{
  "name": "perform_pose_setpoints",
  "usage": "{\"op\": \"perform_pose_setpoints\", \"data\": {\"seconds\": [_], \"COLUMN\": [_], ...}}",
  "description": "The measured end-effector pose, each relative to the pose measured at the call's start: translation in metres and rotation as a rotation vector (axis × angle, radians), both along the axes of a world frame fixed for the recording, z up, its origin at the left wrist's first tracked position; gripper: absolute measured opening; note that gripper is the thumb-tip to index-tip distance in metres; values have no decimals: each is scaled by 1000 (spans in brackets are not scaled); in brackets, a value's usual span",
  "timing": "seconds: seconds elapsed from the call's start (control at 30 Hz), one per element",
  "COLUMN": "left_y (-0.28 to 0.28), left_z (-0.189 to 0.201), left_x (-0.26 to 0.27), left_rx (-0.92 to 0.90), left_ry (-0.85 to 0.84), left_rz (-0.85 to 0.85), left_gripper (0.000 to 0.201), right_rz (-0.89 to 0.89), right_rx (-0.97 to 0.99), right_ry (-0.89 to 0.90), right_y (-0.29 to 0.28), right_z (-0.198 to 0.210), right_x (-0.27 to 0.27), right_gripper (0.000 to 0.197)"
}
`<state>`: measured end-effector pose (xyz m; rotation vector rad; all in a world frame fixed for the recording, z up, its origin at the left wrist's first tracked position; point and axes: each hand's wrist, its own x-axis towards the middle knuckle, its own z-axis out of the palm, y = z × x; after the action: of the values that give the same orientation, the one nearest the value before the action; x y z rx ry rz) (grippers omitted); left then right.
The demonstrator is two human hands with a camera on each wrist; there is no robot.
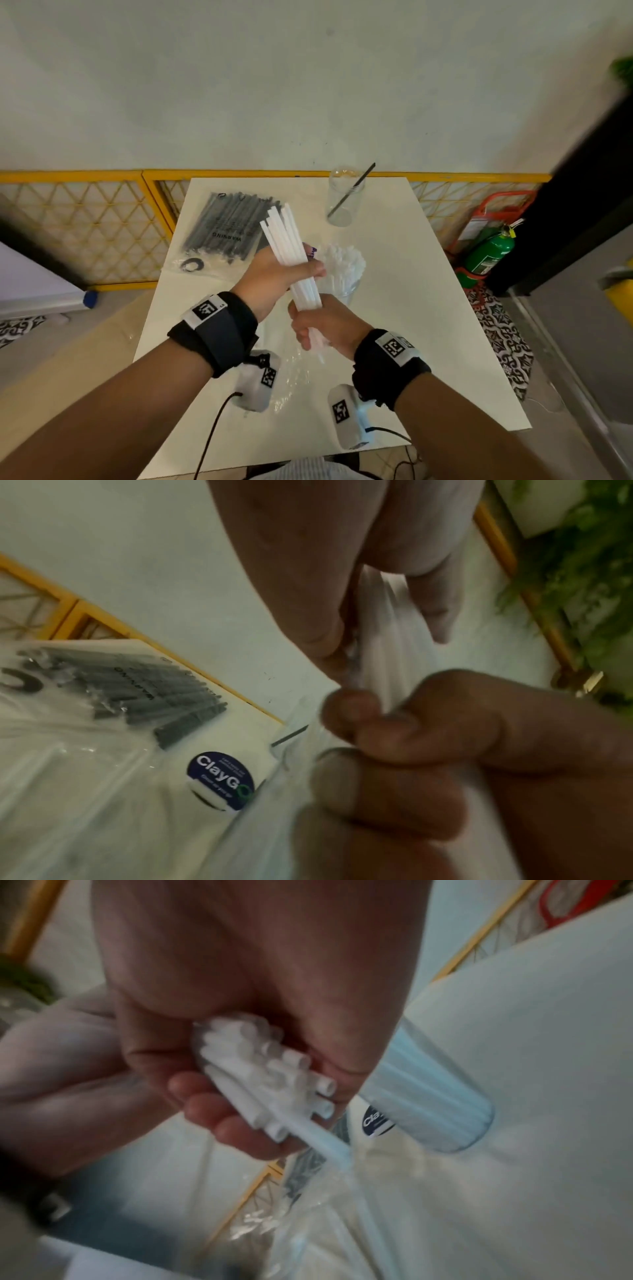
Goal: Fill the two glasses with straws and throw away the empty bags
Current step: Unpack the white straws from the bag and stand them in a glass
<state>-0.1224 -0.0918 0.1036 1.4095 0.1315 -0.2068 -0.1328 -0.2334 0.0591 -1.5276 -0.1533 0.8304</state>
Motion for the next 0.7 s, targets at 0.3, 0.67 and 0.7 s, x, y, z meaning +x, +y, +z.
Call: {"op": "perform_pose_setpoints", "data": {"seconds": [0.3,0.67,0.7], "left_y": [15,-3,0], "left_z": [45,8,6], "left_x": [20,10,9], "left_rx": [-223,15,19], "left_ry": [-233,-196,-198], "left_rz": [231,62,59], "left_gripper": [22,12,10], "right_rz": [-370,-691,-671], "right_rx": [568,331,240], "right_ry": [524,538,507], "right_y": [-6,14,10], "right_z": [-6,0,3], "right_x": [12,29,28], "right_gripper": [73,61,59]}}
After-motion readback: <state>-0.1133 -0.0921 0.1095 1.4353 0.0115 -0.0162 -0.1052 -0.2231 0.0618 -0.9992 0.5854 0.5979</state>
